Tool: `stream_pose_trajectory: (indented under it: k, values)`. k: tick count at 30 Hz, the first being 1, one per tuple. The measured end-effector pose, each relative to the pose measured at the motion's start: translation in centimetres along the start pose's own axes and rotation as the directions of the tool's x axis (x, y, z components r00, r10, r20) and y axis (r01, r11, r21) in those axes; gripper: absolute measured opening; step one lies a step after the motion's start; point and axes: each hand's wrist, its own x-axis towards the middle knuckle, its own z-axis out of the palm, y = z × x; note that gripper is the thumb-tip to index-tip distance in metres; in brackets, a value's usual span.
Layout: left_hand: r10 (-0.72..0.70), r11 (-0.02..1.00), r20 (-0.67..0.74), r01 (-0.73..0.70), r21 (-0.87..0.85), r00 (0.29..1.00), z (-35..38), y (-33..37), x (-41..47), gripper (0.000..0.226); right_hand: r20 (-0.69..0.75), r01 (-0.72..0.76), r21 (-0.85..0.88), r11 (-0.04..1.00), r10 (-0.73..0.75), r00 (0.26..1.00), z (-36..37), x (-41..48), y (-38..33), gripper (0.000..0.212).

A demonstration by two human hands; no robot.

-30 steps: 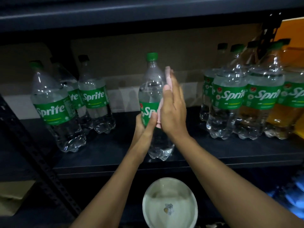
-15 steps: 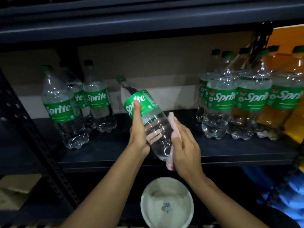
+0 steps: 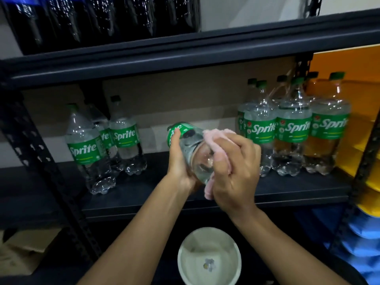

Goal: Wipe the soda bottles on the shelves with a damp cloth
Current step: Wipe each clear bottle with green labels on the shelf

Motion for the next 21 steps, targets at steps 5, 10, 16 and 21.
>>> stream_pose_trajectory:
  k: [5,10,16,21]
  values:
    - [0.002,0.992,0.000,-0.002,0.123,1.000,-0.5,-0.1,0.2,0.087,0.003,-0.374,0.119,0.920,0.376,0.927,-0.1,2.4,0.2,0.037]
    - [0.120,0.967,-0.052,-0.105,0.230,0.991,-1.3,-0.7,1.4,0.086,0.111,-0.773,0.421,0.475,0.819,0.563,0.6,1.9,1.5,0.031]
    - [0.318,0.865,-0.174,-0.210,0.456,0.932,-2.3,-2.1,2.9,0.055,0.549,-0.787,0.491,-0.372,0.834,-0.052,1.3,-2.4,5.6,0.048]
    - [0.432,0.785,-0.248,-0.226,0.577,0.867,-3.4,-2.9,5.6,0.089,0.481,-0.765,0.583,-0.274,0.875,0.053,0.1,-2.5,8.1,0.037]
